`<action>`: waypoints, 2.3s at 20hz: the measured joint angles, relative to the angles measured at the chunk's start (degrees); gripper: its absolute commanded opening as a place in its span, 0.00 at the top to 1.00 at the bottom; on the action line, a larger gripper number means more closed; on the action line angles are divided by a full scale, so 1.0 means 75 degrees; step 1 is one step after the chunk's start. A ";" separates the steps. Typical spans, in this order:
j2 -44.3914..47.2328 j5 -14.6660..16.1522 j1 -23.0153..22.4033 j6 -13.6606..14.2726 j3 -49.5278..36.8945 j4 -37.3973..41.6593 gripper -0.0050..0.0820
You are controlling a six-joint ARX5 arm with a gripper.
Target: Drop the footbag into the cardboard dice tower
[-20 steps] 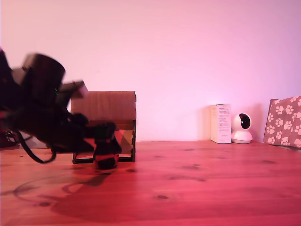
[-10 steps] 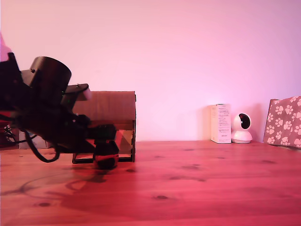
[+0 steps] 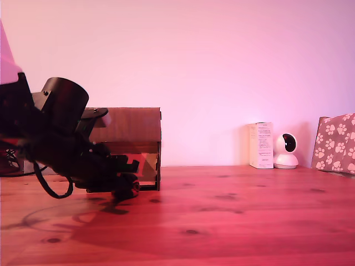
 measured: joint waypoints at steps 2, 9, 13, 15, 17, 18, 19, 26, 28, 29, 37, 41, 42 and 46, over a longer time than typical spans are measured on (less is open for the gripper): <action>-0.0321 0.0000 -0.0085 -0.0006 -0.0003 -0.0595 0.77; -0.2232 0.0070 -0.0548 -0.0009 -0.0012 -0.3144 0.78; -0.3279 0.0073 -0.0583 -0.0038 -0.0012 -0.4141 0.78; -0.3876 0.0076 -0.0580 -0.0178 -0.0012 -0.4546 0.78; -0.4435 0.0079 -0.0583 -0.0198 -0.0012 -0.4838 0.78; -0.4689 0.0082 -0.0583 -0.0198 -0.0012 -0.4908 0.78; -0.4919 0.0079 -0.0580 -0.0198 -0.0012 -0.4943 0.78; -0.5467 0.0015 -0.0143 -0.0003 -0.0015 -0.2946 0.78; -0.5356 0.0009 0.0006 0.0000 -0.0015 -0.2174 0.78; -0.5249 0.0012 0.0093 0.0000 -0.0015 -0.1792 0.78; -0.2984 0.0015 0.0423 0.0012 0.1961 -0.2562 0.78; -0.1985 0.0050 0.0536 0.0201 0.3745 -0.3879 0.77; -0.1754 0.0082 0.0557 0.0204 0.4100 -0.4182 0.77; -0.1119 0.0096 0.0662 0.0210 0.4776 -0.4966 0.77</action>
